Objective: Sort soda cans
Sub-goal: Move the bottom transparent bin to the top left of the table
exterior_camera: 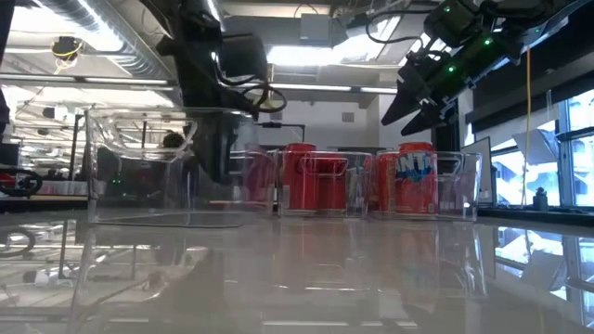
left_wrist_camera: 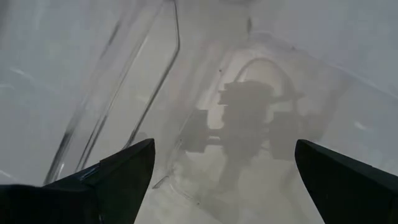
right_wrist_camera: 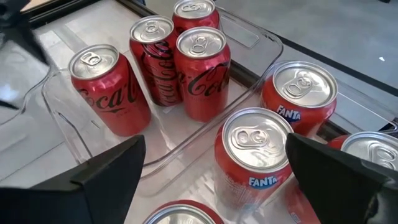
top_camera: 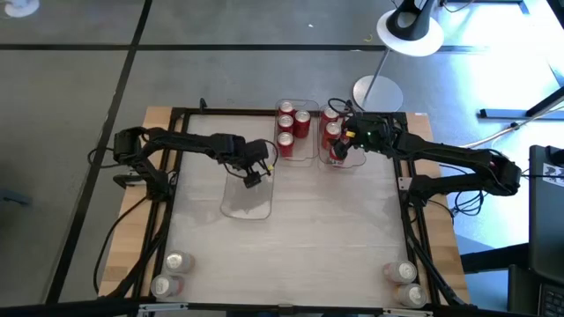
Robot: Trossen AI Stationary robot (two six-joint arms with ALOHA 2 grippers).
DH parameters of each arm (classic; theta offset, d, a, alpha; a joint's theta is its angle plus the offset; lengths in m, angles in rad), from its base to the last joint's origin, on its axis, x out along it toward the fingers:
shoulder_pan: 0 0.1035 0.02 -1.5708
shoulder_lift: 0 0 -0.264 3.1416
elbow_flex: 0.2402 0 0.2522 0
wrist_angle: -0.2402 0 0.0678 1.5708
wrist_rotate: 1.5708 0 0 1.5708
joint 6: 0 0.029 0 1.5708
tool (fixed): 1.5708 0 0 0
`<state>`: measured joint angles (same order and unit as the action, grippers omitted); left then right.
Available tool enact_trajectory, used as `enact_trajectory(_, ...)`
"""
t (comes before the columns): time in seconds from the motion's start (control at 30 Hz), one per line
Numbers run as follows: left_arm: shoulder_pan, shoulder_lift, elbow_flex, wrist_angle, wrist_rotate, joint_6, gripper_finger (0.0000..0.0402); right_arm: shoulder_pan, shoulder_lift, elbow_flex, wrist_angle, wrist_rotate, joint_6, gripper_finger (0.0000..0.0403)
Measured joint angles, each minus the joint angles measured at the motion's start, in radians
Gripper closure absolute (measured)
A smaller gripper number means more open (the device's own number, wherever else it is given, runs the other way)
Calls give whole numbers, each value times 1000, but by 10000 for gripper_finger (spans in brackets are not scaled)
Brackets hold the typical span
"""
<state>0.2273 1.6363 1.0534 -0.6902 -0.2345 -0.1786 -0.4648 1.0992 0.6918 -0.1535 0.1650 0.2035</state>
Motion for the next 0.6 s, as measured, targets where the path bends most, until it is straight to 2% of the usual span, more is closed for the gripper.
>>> enact_trajectory(0.2,83,0,0,56,-14,75,29,0,0,0,2,0,0,15)
enact_trajectory(0.43,177,0,0,111,-17,72,29,0,0,0,1,-1,0,15)
enact_trajectory(0.6,222,0,0,210,-16,70,29,0,0,0,1,-1,0,15)
